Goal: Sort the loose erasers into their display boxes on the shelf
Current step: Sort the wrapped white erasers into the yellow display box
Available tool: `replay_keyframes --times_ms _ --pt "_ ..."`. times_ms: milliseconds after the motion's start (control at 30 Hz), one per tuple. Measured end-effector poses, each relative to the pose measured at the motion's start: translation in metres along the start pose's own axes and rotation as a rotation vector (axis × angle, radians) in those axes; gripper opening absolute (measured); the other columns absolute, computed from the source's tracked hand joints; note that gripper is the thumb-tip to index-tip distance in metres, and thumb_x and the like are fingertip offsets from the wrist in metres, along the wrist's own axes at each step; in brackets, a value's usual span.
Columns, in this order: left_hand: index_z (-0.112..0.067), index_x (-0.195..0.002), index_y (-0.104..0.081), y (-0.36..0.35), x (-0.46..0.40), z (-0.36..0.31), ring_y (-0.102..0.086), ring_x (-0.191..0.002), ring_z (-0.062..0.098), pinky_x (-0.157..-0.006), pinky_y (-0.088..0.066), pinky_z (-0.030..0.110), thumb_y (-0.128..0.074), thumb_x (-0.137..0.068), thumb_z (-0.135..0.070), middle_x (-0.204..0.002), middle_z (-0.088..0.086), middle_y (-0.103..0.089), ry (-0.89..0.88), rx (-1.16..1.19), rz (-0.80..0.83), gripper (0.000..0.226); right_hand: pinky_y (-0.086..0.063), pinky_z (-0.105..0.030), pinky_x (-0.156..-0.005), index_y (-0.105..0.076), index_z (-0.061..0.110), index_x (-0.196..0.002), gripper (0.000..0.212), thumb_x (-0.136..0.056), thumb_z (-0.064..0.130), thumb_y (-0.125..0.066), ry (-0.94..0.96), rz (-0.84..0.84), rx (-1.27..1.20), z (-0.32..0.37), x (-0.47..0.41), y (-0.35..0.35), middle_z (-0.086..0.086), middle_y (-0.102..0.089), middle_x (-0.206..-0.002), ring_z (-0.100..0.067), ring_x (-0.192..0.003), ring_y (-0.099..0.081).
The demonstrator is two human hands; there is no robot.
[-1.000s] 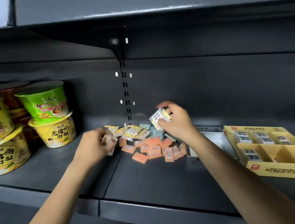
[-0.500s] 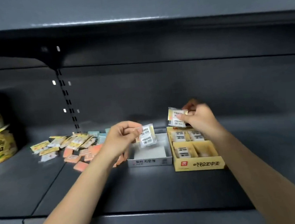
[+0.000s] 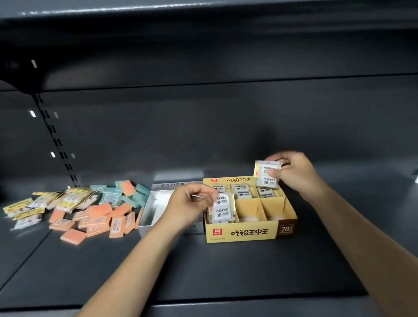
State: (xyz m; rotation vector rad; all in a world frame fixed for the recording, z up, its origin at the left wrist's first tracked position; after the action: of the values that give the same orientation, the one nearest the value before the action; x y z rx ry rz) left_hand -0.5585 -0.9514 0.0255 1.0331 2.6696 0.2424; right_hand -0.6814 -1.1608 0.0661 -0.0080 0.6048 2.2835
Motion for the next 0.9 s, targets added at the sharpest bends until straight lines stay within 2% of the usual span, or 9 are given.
replay_keyframes --times_ms 100,200,300,367,500,633,767,900 --pt "-0.028 -0.071 -0.069 -0.002 -0.001 -0.001 -0.058 -0.068 -0.003 -0.066 -0.043 0.008 -0.061 -0.085 -0.006 -0.076 -0.011 -0.069 -0.044 -0.187 0.033 0.028 -0.046 -0.021 -0.06 -0.067 0.016 -0.095 0.019 -0.084 0.001 -0.065 -0.017 0.042 0.047 -0.01 -0.004 -0.004 0.0 -0.065 -0.09 -0.009 -0.078 -0.063" --pt "-0.025 -0.078 -0.069 -0.002 -0.002 0.0 -0.056 -0.068 -0.009 -0.063 -0.037 0.003 -0.058 -0.088 -0.008 -0.083 -0.008 -0.069 -0.053 -0.302 0.078 0.023 -0.048 -0.026 -0.07 -0.067 0.018 -0.09 0.014 -0.084 0.006 -0.066 -0.025 0.091 0.11 -0.019 -0.008 -0.008 0.0 -0.067 -0.091 -0.013 -0.085 -0.063" --pt "-0.029 -0.08 -0.069 -0.004 -0.001 -0.004 -0.055 -0.074 -0.006 -0.064 -0.035 0.003 -0.062 -0.086 -0.011 -0.08 -0.012 -0.066 -0.093 -0.391 0.08 0.02 -0.05 -0.033 -0.08 -0.067 0.021 -0.083 0.014 -0.084 0.007 -0.064 -0.041 0.141 0.221 -0.024 -0.011 -0.01 0.001 -0.067 -0.09 -0.015 -0.089 -0.062" --pt "-0.033 -0.08 -0.069 -0.004 0.0 -0.006 -0.054 -0.078 -0.001 -0.067 -0.035 0.004 -0.064 -0.083 -0.01 -0.078 -0.013 -0.061 -0.12 -0.407 0.062 0.024 -0.047 -0.03 -0.08 -0.069 0.019 -0.082 0.014 -0.084 0.007 -0.061 -0.029 0.17 0.335 -0.026 -0.012 -0.011 0.003 -0.066 -0.092 -0.014 -0.091 -0.06" --pt "-0.034 -0.081 -0.07 -0.008 0.004 -0.009 -0.056 -0.086 0.011 -0.069 -0.036 0.007 -0.07 -0.079 -0.013 -0.09 0.005 -0.065 -0.133 -0.376 0.079 0.022 -0.043 -0.026 -0.082 -0.073 0.019 -0.083 0.013 -0.083 0.011 -0.063 0.036 0.128 0.499 -0.021 -0.014 -0.013 0.005 -0.058 -0.097 -0.011 -0.096 -0.051" --pt "-0.03 -0.084 -0.071 -0.01 0.006 -0.012 -0.057 -0.09 0.014 -0.069 -0.036 0.007 -0.076 -0.074 -0.022 -0.095 0.005 -0.067 -0.123 -0.384 0.093 0.013 -0.037 -0.024 -0.069 -0.063 0.024 -0.086 0.015 -0.08 0.013 -0.07 0.048 0.093 0.543 -0.015 -0.012 -0.013 0.005 -0.046 -0.096 -0.012 -0.093 -0.045" --pt "-0.031 -0.086 -0.071 -0.007 0.009 -0.012 -0.055 -0.093 0.006 -0.073 -0.035 0.005 -0.078 -0.072 -0.026 -0.096 -0.004 -0.069 -0.132 -0.419 0.093 0.016 -0.034 -0.024 -0.057 -0.056 0.026 -0.086 0.021 -0.078 0.011 -0.068 0.081 0.067 0.573 -0.006 -0.014 -0.015 0.002 -0.049 -0.098 -0.011 -0.085 -0.044" --pt "-0.039 -0.079 -0.064 0.014 0.017 -0.015 -0.052 -0.086 -0.001 -0.075 -0.035 0.01 -0.074 -0.076 -0.021 -0.097 -0.009 -0.066 -0.134 -0.406 0.04 0.02 -0.034 -0.021 -0.054 -0.056 0.021 -0.083 0.014 -0.081 0.012 -0.066 0.184 0.015 0.432 0.022 -0.015 -0.029 0.006 -0.046 -0.08 -0.01 -0.073 -0.047"
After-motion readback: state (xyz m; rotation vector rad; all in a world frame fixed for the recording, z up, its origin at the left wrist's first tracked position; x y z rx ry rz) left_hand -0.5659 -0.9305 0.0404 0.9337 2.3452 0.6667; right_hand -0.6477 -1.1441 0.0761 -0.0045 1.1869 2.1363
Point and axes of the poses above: each hand's wrist, its own x-axis away from the middle knuckle, its own y-axis out of the back of the hand, z = x × y, the point moved 8 cm from there along -x, towards the middle knuckle
